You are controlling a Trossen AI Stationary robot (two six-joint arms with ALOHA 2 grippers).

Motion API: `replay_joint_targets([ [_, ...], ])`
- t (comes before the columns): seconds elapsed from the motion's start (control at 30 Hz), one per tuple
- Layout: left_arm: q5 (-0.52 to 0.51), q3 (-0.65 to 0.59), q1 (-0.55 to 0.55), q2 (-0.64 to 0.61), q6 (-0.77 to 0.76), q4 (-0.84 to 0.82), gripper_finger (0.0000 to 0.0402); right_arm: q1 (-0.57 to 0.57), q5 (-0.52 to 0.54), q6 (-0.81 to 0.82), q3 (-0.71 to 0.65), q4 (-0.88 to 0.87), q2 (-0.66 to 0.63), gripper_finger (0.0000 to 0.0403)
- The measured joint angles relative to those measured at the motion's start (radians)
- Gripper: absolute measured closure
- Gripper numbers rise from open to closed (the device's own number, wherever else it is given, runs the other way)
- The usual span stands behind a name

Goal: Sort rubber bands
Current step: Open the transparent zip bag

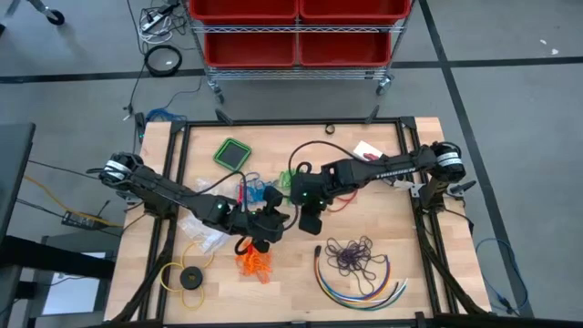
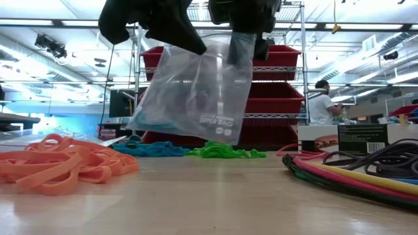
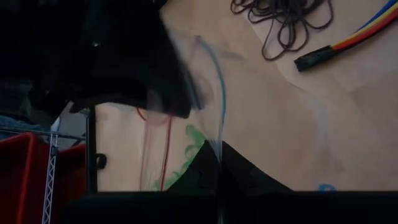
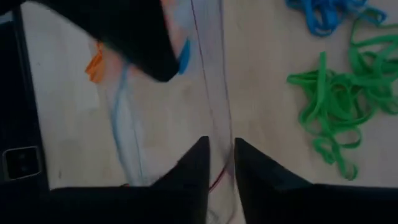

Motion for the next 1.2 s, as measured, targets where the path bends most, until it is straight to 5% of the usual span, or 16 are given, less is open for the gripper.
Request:
replay_joint_targets([
  [0.1, -0.002, 0.000, -0.008, 0.000, 0.000, 0.000, 0.0401, -0.005, 0.011, -0.019, 0.000, 0.021, 0.000, 0.0394],
  [0.27, 0.002, 0.000, -0.028, 0.000, 0.000, 0.001, 0.0401, -0.017, 0.030, -0.015, 0.000, 0.035, 0.000, 0.0401],
  [0.47, 0.161, 0.000, -0.032, 0.000, -0.025, 0.044, 0.0401, -0.057, 0.083, 0.037, 0.000, 0.071, 0.000, 0.0402],
  [0.7, 0.128, 0.000, -0.031, 0.000, -0.108, 0.061, 0.0400, -0.070, 0.145, 0.045, 0.000, 0.112, 0.000, 0.0403],
  [0.97, 0.174, 0.000, -0.021, 0.000, -0.185, -0.076, 0.0397, -0.072, 0.063, 0.036, 0.000, 0.082, -0.004, 0.0403],
  [1.2, 0.199, 0.000, -0.020, 0.000, -0.203, -0.036, 0.0394, -0.083, 0.069, 0.027, 0.000, 0.200, -0.006, 0.0403],
])
